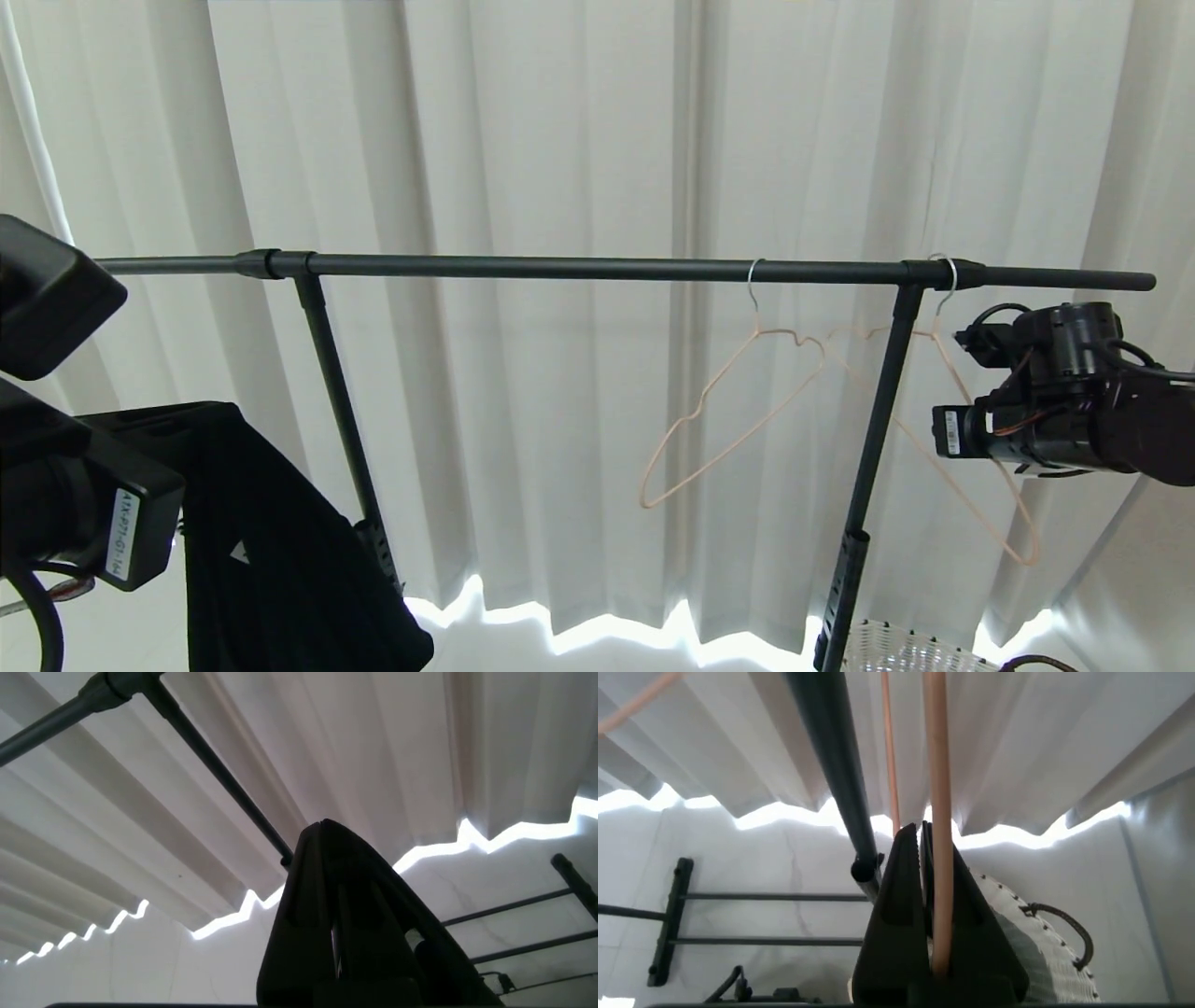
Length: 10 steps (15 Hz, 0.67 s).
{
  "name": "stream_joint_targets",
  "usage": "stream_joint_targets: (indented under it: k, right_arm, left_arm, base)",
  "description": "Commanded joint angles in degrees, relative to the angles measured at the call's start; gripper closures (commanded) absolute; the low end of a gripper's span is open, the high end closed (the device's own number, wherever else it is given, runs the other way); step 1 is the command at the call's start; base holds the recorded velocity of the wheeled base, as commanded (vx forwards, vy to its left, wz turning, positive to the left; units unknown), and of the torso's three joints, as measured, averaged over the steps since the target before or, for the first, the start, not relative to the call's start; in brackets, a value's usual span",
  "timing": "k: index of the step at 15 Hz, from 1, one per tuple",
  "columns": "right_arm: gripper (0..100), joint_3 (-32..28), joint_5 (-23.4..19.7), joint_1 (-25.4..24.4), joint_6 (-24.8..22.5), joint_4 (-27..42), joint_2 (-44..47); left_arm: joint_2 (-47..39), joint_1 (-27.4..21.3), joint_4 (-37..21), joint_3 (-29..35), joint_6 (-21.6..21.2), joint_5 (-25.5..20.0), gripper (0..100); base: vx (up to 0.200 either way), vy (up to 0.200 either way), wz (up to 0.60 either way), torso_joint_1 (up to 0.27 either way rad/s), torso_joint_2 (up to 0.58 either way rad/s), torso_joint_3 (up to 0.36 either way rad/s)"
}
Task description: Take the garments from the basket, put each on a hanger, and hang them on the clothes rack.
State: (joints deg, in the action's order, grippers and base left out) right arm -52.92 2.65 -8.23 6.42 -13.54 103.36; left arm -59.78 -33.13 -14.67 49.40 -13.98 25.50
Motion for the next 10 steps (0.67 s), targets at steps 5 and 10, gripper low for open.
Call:
stream_joint_targets:
  k: [5, 10]
  right_arm:
    - [100, 2.73, 0.52, -1.62, 0.26, -1.40, -6.42]
    - [100, 7.83, 2.19, -1.62, 0.34, -1.49, -12.05]
  left_arm:
    - [1.34, 0.00, 0.08, -0.79, -0.08, -0.01, 100]
    - [1.60, 0.00, 0.87, -0.70, -0.17, 0.07, 100]
  base:
    - [0.000, 0.000, 0.00, 0.000, 0.00, 0.000]
    - [0.000, 0.000, 0.00, 0.000, 0.00, 0.000]
